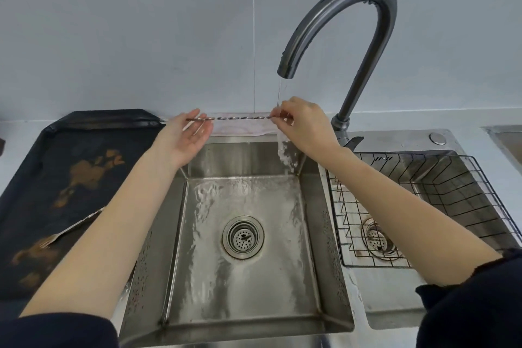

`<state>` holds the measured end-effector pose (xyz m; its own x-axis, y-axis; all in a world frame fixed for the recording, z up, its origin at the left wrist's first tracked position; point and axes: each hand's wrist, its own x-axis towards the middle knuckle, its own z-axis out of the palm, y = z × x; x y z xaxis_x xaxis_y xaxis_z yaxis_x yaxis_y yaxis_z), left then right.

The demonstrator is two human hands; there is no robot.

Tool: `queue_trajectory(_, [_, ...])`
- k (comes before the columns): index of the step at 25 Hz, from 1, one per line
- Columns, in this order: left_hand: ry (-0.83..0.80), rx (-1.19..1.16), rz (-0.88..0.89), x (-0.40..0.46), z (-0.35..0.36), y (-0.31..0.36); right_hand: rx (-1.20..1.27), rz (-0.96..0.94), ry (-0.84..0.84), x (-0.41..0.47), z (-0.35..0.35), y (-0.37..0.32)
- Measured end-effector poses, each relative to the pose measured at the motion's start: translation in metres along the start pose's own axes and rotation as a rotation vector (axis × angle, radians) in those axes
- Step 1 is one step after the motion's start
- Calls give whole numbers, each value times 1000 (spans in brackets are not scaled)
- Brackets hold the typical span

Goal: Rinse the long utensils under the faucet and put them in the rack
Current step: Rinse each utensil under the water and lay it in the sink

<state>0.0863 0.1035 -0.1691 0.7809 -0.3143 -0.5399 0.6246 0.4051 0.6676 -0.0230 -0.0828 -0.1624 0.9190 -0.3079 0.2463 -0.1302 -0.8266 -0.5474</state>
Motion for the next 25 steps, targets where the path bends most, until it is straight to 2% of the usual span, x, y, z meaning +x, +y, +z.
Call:
queue_trajectory(6, [0,44,-32,-4,-11,-14,-25,25,-79,-17,7,16])
queue_trajectory(12, [-39,159,-103,0,-33,-37,-109,201,-231,-51,37,35])
queue_trajectory(20, [14,362,-335,25,-75,-87,-150,389,-486,-91,94,63])
queue_trajectory(25, [134,348,-497,36,-109,-124,-198,448,-682,-118,133,81])
